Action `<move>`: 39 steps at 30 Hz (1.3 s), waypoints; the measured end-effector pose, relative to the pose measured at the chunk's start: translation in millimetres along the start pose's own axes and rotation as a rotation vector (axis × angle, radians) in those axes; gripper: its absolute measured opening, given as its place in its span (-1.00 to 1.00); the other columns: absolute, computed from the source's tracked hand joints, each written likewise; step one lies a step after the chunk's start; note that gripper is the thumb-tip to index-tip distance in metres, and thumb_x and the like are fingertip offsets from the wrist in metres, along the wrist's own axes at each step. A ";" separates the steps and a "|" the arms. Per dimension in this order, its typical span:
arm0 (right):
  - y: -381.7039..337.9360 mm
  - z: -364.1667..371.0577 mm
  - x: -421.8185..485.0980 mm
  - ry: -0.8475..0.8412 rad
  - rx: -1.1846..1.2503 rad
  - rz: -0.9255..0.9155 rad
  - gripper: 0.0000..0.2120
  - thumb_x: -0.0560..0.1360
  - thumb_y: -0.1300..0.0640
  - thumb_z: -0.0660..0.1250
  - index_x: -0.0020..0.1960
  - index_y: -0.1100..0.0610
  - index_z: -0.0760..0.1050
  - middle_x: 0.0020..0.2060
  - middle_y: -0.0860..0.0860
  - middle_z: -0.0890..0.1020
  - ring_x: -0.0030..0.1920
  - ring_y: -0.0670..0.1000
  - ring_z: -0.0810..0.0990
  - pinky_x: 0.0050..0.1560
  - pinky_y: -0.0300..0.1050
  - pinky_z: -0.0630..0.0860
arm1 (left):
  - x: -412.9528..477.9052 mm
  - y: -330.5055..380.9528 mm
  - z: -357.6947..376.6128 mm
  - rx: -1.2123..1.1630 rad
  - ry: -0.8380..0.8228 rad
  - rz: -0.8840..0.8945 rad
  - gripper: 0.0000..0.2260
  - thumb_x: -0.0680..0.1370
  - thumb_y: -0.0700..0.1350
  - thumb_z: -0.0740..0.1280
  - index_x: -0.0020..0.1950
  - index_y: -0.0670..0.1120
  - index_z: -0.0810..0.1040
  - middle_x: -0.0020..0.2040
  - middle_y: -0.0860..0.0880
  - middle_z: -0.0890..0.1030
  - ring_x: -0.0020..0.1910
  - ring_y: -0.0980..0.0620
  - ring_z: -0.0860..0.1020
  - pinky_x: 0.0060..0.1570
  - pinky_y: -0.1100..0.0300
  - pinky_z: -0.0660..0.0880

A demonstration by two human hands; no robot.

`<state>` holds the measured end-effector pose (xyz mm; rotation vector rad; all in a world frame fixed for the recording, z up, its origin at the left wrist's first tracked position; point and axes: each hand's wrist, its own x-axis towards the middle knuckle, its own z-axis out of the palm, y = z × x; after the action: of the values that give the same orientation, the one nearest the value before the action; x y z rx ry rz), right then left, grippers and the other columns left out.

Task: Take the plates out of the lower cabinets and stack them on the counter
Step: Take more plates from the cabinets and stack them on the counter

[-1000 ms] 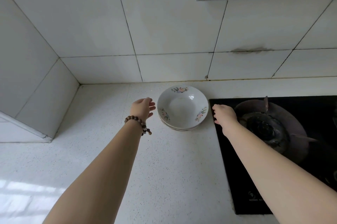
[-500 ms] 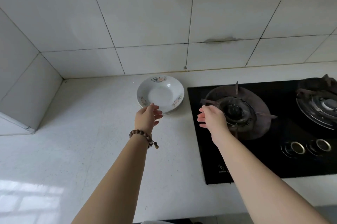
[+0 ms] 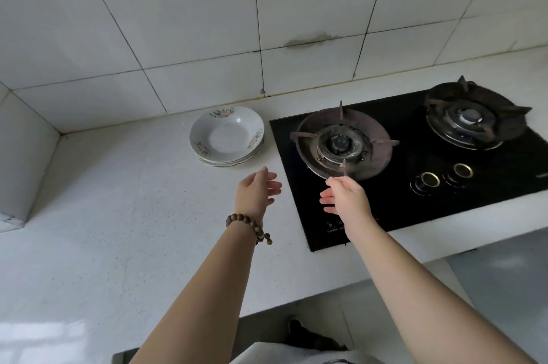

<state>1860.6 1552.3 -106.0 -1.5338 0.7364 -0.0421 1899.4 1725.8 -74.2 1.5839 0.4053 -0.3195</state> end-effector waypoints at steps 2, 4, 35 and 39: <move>7.2 -10.0 -11.9 0.047 0.016 0.004 -0.88 0.54 0.07 0.24 -0.05 0.07 0.53 -0.23 0.06 0.65 -0.17 0.04 0.67 -0.16 -0.04 0.63 | -9.9 -4.3 3.8 0.026 -0.040 0.003 -0.68 0.62 0.03 0.14 -0.04 -0.12 0.61 -0.13 -0.08 0.69 -0.08 -0.01 0.64 0.00 0.05 0.56; 16.6 -19.8 -24.4 0.087 0.017 0.007 -0.88 0.55 0.08 0.24 -0.04 0.08 0.53 -0.23 0.06 0.64 -0.17 0.03 0.67 -0.13 -0.01 0.64 | -21.9 -10.0 8.0 0.047 -0.080 0.003 -0.68 0.62 0.04 0.15 -0.04 -0.11 0.61 -0.14 -0.07 0.69 -0.09 -0.01 0.64 -0.02 0.07 0.56; 178.5 -292.4 -273.1 1.056 0.541 0.207 -0.84 0.57 0.14 0.22 -0.08 0.19 0.52 -0.27 0.13 0.62 -0.28 0.07 0.60 -0.13 0.01 0.56 | -254.9 -145.0 244.6 0.520 -1.048 -0.072 -0.73 0.60 -0.02 0.19 -0.05 -0.15 0.61 -0.23 -0.05 0.67 -0.24 0.04 0.60 -0.12 0.13 0.48; 201.6 -331.0 -296.9 1.145 0.587 0.227 -0.83 0.57 0.12 0.21 -0.12 0.14 0.53 -0.26 0.12 0.63 -0.27 0.06 0.62 -0.10 0.03 0.59 | -293.6 -171.0 281.1 0.593 -1.159 -0.052 -0.73 0.59 -0.01 0.19 -0.07 -0.13 0.61 -0.23 -0.05 0.67 -0.22 0.02 0.61 -0.14 0.13 0.47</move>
<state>1392.5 1415.1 -125.6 -0.7471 1.6087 -0.9404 1572.7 1432.2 -112.9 1.6537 -0.6015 -1.3898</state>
